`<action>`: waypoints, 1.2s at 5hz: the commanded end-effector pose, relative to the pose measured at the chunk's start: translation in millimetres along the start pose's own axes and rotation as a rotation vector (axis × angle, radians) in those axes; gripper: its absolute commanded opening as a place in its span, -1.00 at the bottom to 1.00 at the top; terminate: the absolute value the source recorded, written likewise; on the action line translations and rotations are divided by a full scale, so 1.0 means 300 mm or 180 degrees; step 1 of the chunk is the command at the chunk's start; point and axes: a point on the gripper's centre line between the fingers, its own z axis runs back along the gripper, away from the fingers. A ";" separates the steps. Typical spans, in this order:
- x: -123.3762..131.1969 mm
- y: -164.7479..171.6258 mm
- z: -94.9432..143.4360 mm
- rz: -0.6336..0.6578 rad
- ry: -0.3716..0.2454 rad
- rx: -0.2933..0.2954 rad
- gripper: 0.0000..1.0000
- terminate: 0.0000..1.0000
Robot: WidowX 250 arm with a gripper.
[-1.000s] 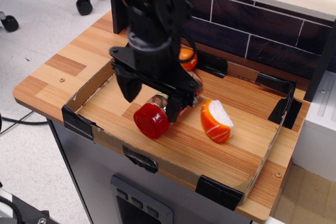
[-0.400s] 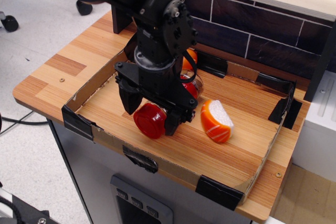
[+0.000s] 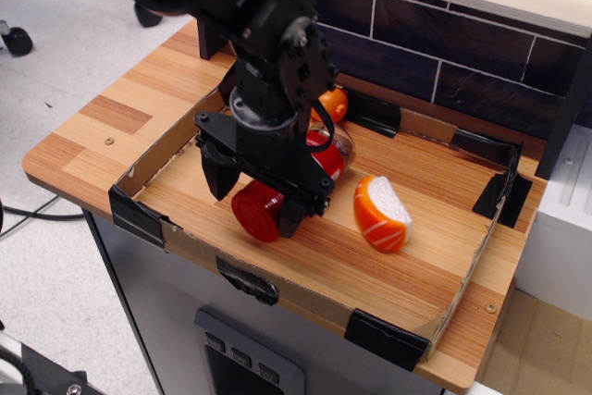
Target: Upright basil bottle
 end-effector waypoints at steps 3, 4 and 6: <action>-0.008 0.008 -0.039 -0.0099 0.0005 0.0040 1.00 -1.00; 0.002 0.012 -0.044 -0.0033 -0.0132 0.0047 -1.00 -1.00; -0.004 0.057 0.063 0.0139 -0.0174 -0.0080 -1.00 -1.00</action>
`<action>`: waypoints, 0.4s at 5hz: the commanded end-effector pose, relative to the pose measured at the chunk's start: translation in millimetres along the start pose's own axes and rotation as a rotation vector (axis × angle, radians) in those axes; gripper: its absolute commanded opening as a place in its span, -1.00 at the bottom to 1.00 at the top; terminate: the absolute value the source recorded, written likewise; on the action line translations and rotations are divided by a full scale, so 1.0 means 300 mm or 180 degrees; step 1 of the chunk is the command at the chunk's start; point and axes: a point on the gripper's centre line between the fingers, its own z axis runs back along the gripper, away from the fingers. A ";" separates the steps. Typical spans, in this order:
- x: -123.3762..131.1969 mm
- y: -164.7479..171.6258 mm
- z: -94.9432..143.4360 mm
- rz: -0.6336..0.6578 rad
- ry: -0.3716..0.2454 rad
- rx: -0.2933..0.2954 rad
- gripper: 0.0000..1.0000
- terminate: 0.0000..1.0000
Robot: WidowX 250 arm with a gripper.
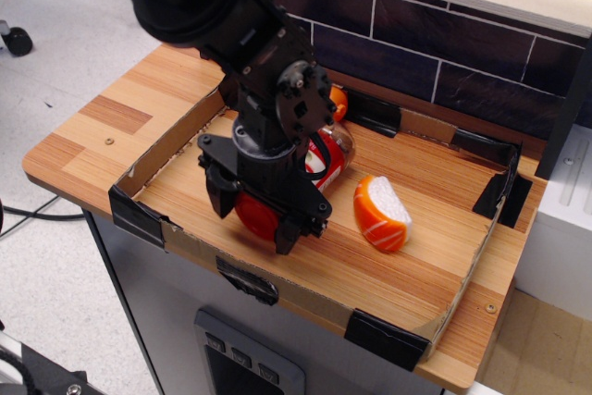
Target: Upright basil bottle
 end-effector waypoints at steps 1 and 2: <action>0.037 0.105 0.199 0.0327 -0.0102 -0.0192 -1.00 -1.00; 0.056 0.151 0.305 0.0498 -0.0015 -0.0303 -1.00 -1.00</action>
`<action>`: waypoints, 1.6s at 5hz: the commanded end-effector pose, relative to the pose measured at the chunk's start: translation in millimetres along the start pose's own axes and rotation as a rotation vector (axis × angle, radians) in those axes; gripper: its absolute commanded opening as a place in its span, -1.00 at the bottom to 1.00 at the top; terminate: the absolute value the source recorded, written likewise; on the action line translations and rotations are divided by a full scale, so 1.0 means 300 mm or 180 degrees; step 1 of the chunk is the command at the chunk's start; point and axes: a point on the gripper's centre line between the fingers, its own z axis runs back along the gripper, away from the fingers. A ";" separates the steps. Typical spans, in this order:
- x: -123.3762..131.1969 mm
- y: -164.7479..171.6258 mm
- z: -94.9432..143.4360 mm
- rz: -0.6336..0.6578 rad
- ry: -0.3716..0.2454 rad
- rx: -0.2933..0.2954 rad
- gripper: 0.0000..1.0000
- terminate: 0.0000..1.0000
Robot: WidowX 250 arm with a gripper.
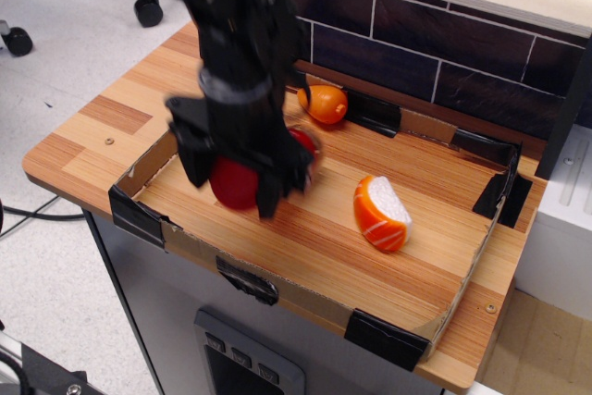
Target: Upright basil bottle
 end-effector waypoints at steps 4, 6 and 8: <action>0.094 0.049 0.121 0.0446 0.0584 -0.0116 -1.00 -1.00; 0.108 0.051 0.140 0.0414 0.0587 -0.0184 1.00 -1.00; 0.179 0.087 0.282 0.0669 -0.0132 -0.0111 1.00 -1.00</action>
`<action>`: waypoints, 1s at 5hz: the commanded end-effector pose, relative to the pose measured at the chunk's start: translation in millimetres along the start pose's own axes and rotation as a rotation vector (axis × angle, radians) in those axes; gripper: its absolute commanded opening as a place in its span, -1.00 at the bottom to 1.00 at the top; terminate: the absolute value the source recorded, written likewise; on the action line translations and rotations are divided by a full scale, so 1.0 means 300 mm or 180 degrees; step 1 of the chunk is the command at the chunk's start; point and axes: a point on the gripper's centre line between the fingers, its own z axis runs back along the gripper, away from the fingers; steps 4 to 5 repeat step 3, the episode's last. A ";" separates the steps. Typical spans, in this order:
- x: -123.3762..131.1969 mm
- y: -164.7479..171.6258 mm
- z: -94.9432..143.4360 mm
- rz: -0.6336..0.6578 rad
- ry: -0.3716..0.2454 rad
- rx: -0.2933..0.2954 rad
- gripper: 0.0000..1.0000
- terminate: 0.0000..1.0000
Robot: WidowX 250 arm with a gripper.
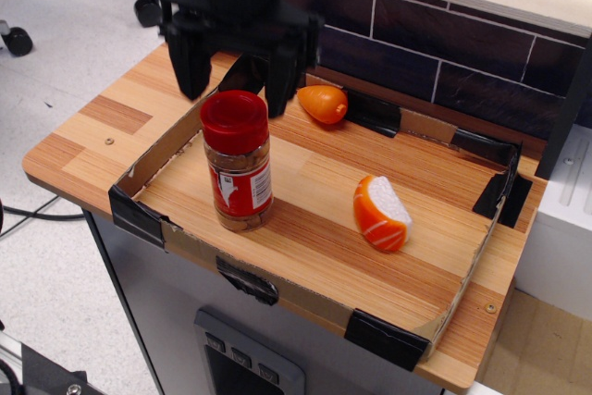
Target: Upright basil bottle
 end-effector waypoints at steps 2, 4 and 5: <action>0.094 0.036 0.166 0.0370 -0.0853 -0.0057 1.00 -1.00; 0.094 0.036 0.166 0.0370 -0.0853 -0.0057 1.00 1.00; 0.094 0.036 0.166 0.0370 -0.0853 -0.0057 1.00 1.00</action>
